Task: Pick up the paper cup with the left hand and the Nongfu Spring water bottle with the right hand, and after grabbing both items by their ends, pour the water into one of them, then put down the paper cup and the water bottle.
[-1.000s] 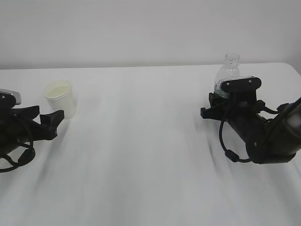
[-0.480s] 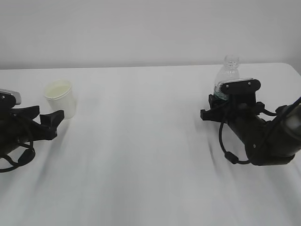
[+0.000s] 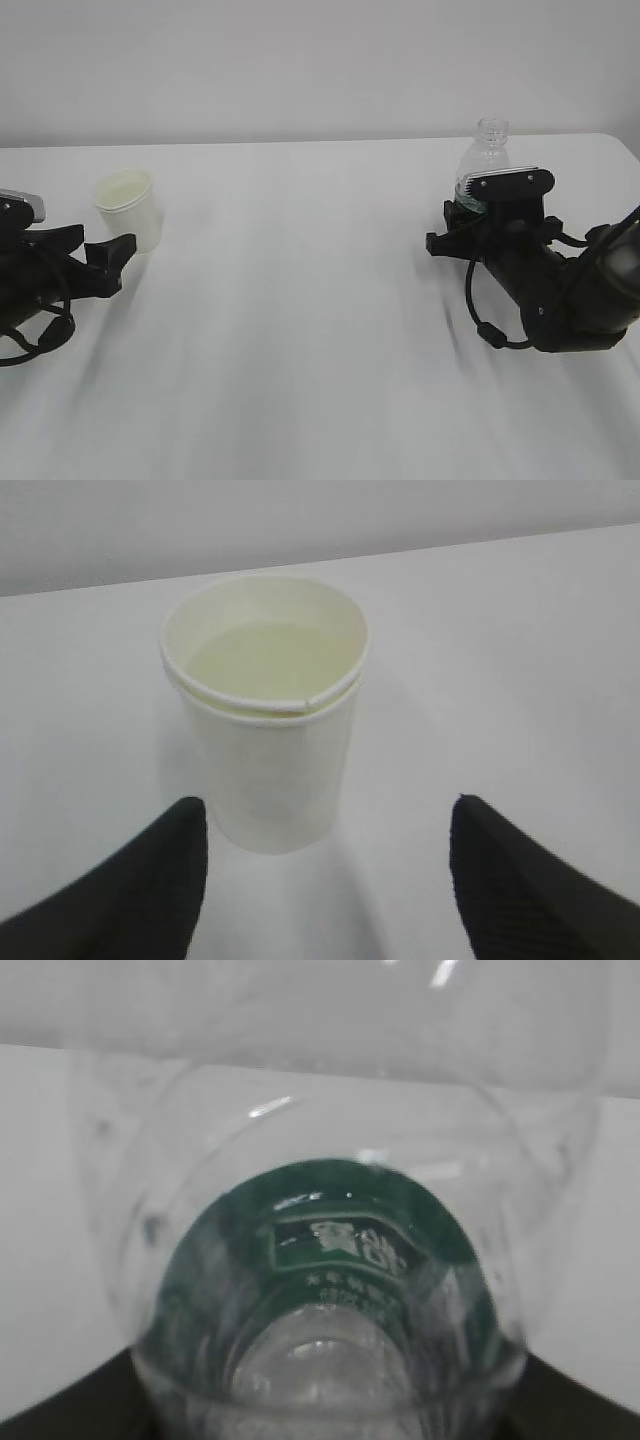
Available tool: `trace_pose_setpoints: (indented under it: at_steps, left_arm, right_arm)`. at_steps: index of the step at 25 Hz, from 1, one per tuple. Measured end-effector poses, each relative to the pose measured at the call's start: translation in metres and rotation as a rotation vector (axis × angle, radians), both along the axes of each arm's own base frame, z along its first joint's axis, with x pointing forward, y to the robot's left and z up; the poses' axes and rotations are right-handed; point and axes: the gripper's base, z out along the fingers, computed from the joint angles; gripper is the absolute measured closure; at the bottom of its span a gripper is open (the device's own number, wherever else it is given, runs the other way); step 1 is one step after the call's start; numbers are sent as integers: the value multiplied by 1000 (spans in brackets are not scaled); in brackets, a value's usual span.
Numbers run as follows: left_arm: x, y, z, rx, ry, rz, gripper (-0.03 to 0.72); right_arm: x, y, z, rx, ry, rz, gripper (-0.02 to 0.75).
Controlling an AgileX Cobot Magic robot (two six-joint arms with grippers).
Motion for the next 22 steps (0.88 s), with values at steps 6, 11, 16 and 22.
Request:
trace_pose_setpoints:
  at_steps: [6,11,16,22]
  left_arm:
    - [0,0,0,0,0,0,148]
    - [0,0,0,0,0,0,148]
    - [0,0,0,0,0,0,148]
    - [0,0,0,0,0,0,148]
  right_arm:
    - [0,2,0,-6,-2,19,290]
    - [0,3,0,-11,-2,33,236]
    - [0,3,0,-11,-4,33,230]
    - [0,3,0,-10,-10,33,228]
